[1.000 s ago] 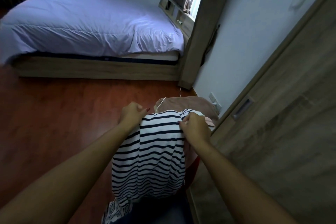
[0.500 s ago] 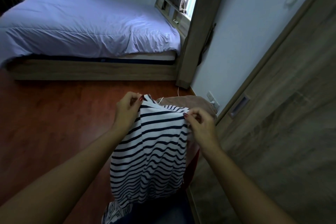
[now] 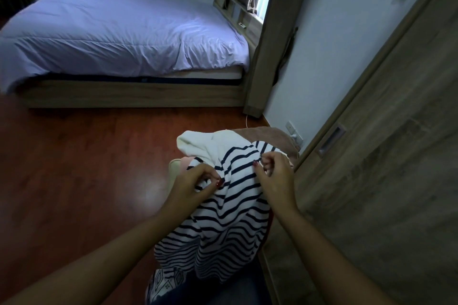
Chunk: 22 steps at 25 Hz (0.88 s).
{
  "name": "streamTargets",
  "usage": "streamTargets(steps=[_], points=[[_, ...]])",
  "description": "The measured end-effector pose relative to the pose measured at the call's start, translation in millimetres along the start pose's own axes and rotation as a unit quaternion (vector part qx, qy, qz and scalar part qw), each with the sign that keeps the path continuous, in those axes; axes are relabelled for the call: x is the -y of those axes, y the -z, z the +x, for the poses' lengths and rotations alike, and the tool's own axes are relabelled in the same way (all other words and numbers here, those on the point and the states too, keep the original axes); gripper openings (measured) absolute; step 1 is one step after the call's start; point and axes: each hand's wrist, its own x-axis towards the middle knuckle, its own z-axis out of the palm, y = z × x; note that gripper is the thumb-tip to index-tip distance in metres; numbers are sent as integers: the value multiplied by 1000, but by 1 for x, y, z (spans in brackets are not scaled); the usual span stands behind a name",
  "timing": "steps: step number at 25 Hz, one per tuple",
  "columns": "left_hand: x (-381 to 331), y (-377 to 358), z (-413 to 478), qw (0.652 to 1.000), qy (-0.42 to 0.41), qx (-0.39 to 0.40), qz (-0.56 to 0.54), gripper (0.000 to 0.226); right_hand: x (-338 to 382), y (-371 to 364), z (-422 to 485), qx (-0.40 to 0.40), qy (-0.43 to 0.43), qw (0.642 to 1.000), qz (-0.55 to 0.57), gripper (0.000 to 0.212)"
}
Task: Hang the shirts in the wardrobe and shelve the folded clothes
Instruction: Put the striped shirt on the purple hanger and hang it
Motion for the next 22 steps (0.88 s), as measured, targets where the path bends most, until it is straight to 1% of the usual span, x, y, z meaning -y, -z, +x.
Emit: streamTargets(steps=[1,2,3,4,5,6,7,8,9,10,11,12,13,14,15,17,19,20,22], points=[[0,-1,2,996,59,-63,-29,17,6,-4,8,17,4,999,-30,17],[-2,-1,8,980,141,-117,-74,27,10,-5,12,33,4,998,-49,15],[-4,2,15,953,230,-133,-145,38,15,-3,14,34,13,998,-54,10],[-4,4,24,919,299,-121,-226,46,18,1,13,18,29,998,-47,9],[-8,6,33,895,329,-101,-285,47,19,7,11,-11,42,999,-28,9],[-14,7,41,890,325,-85,-308,42,15,14,5,-41,40,998,2,10],[-20,7,49,912,287,-77,-283,37,7,22,-3,-66,27,997,38,11],[-27,5,55,948,217,-73,-219,35,-6,29,-13,-79,7,994,69,12],[-32,0,57,980,129,-55,-141,34,-20,33,-22,-76,-16,993,86,15],[-33,-8,56,998,42,-8,-52,34,-35,35,-31,-64,-42,994,80,18],[-30,-17,52,996,-32,68,38,32,-48,35,-37,-49,-60,995,59,20],[-22,-27,46,977,-91,148,123,31,-56,36,-40,-45,-67,996,41,19],[-11,-36,37,949,-138,203,198,32,-57,37,-39,-52,-62,996,33,18],[-3,-40,28,925,-168,232,249,34,-52,39,-35,-65,-48,996,38,16],[2,-41,23,918,-179,239,262,36,-41,41,-30,-74,-30,995,53,14],[0,-33,22,933,-170,238,211,35,-13,41,-16,-64,19,995,74,11],[-6,-20,21,951,-147,223,156,29,11,34,-7,-19,91,995,27,14],[-8,-12,19,964,-134,186,135,25,19,28,-3,8,130,991,3,14],[-1,7,17,987,-92,67,115,13,29,16,-3,58,180,982,-13,13]])
